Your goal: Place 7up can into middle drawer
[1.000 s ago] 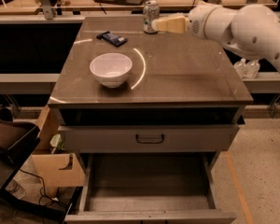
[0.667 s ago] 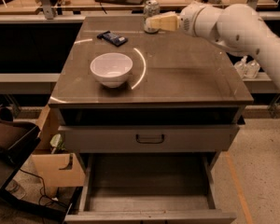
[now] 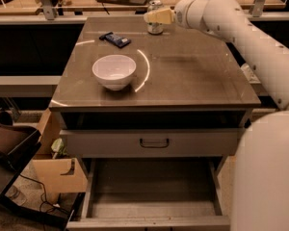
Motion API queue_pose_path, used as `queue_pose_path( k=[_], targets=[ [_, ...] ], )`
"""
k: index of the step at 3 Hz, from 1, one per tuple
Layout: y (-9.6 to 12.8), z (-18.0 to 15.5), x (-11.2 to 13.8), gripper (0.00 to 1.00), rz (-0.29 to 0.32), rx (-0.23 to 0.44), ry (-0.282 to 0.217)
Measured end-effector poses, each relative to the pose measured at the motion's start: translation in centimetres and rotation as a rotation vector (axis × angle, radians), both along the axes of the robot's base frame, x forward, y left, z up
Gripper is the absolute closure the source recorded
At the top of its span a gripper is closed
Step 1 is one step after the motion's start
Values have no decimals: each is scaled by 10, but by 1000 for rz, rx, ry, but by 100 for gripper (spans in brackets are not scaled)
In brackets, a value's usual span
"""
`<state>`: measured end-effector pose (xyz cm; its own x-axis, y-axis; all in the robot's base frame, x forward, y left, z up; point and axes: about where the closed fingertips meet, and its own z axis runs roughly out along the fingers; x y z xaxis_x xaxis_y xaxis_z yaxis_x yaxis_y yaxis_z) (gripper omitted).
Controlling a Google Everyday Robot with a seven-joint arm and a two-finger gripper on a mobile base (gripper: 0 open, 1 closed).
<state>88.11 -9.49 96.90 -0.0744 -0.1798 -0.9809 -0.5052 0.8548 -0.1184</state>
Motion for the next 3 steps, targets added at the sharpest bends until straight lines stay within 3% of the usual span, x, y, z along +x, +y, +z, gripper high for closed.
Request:
queue_pose_path(
  k=[3],
  targets=[
    [7,-30,92,0,-67,47,2]
  ],
)
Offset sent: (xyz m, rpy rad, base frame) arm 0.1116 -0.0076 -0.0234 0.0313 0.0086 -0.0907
